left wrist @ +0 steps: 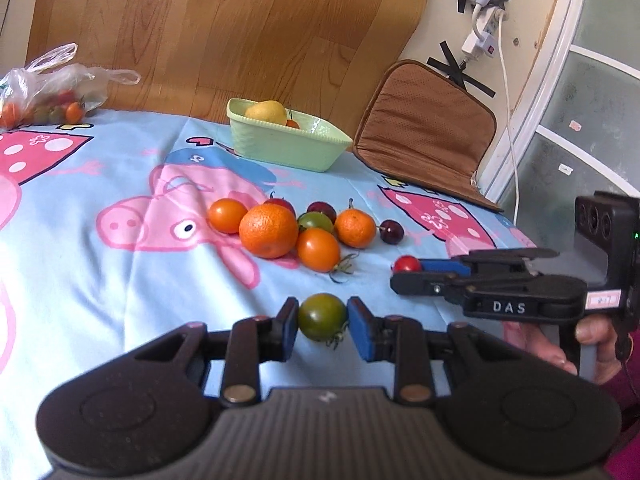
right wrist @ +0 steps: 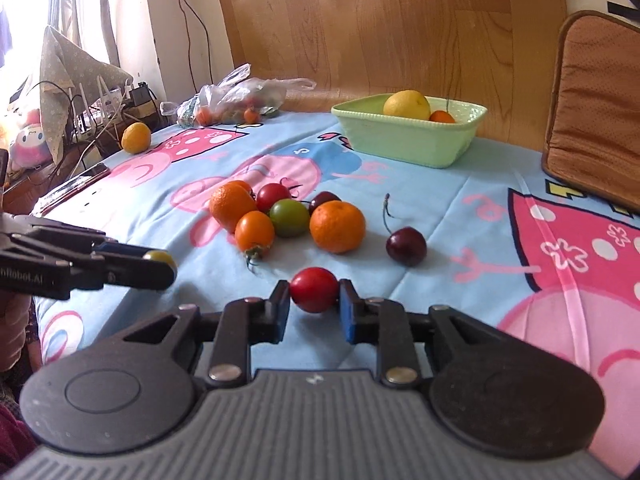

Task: Organize fruits
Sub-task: 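Carry the green tomato into the basket with the left tool while the right tool releases its tomato there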

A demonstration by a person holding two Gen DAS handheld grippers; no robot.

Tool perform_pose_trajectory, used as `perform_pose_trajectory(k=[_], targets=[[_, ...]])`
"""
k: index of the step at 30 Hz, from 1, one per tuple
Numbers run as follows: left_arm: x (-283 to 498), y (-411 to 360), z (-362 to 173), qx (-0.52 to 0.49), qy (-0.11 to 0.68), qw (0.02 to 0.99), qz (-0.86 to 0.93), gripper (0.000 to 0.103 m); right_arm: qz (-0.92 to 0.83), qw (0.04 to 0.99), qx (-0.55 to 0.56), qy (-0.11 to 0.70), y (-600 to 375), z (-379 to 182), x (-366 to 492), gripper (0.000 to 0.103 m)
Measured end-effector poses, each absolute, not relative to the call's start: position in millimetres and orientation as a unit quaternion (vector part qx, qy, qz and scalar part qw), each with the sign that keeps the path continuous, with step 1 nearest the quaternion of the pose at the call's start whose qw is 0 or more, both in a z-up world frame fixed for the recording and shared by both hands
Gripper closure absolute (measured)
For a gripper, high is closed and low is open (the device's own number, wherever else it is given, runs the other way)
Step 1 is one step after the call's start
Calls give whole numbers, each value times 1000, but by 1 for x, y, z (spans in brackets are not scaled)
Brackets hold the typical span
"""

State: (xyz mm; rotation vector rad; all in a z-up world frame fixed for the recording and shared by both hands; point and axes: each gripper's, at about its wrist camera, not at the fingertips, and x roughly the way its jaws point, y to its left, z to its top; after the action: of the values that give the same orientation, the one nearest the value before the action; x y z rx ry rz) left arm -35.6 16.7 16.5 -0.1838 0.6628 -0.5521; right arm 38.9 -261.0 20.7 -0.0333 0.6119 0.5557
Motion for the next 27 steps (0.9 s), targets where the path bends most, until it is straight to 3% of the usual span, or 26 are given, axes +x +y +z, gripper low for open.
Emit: perform_pose_trajectory(k=[6, 13, 20, 27], targets=[[2, 7, 51, -79, 292, 911, -279, 76, 270, 925, 9, 266, -272, 51, 56, 74], [103, -17, 89, -83, 274, 918, -274, 76, 239, 945, -1, 222, -265, 79, 131, 74], [209, -46, 65, -91, 328, 906, -252, 76, 220, 943, 32, 248, -262, 61, 216, 74], [248, -58, 33, -101, 365, 895, -235, 74, 223, 940, 18, 258, -254, 46, 236, 74]])
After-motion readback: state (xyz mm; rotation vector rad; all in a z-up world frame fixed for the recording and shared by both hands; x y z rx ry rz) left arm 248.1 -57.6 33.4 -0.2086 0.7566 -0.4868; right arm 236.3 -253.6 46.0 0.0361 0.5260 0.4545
